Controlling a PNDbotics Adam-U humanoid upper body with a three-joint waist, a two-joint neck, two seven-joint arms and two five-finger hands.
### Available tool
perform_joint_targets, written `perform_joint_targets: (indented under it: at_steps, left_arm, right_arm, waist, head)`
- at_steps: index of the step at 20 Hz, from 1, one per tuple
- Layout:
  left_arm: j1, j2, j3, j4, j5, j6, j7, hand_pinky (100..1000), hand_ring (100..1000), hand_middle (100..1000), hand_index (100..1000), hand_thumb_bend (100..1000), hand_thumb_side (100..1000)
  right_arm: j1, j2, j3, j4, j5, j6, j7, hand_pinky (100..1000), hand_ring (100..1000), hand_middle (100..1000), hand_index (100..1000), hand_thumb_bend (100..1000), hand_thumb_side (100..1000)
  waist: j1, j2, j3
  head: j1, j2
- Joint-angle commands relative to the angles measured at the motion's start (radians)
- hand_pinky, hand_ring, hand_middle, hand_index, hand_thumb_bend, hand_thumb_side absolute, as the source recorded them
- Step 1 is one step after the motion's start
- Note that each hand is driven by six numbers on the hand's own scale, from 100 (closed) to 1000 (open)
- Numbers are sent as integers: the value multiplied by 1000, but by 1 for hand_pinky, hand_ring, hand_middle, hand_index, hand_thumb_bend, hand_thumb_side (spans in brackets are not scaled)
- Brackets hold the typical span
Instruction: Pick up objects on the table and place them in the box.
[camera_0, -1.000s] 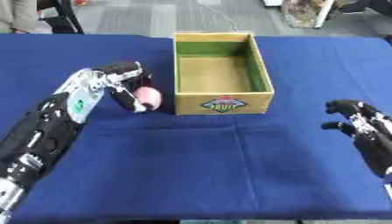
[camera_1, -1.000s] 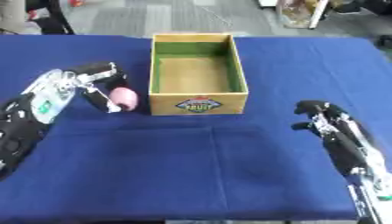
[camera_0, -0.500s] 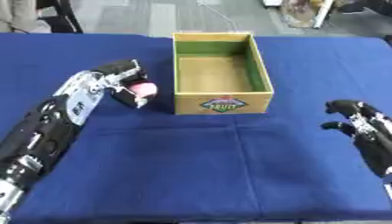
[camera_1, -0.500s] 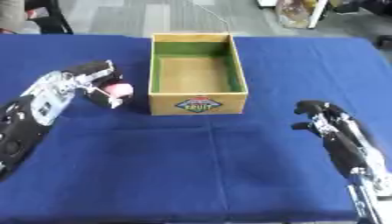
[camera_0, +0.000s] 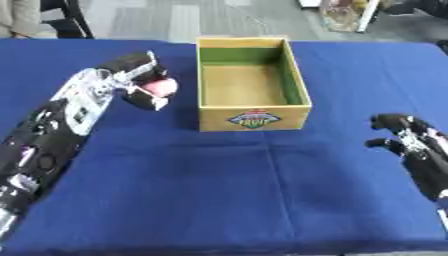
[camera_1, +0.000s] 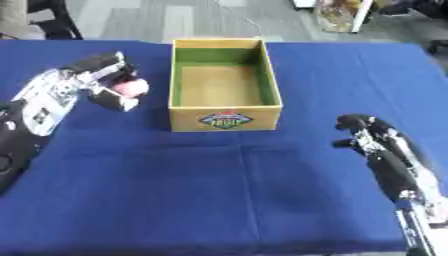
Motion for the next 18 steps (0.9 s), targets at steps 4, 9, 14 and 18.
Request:
perform_joint_targets:
  at_steps: [4,9,14,18]
  left_arm:
    - [-80,4,19,-19,17,13,27,332,266,214,382,134,126]
    - [-120,-81,22,69,-36,1,108,366,295,238,406,147,117]
    - [-137,-155,17,167,-94,-45,186,425,341,282,445,205,109]
    - [-133,-197,18,211,-130,-83,211,490,401,338,494,269,105]
  right_arm:
    - [-10,-18,3,-13,-2,1,10,646,933,619,730,100,479]
    - [-17,-9,16,-12,2,3,22,647,933,619,729,100,485]
    - [-31,0,29,-11,8,6,35,647,934,619,728,100,488]
    - [-37,6,32,-10,11,6,40,647,934,619,728,100,488]
  waist:
    - [5,-17,-22]
    - [6,-9,-56]
    - [8,4,-92]
    - [8,11,-109]
  head:
    - [9,6]
    - [26,6]
    - [40,6]
    - [42,6]
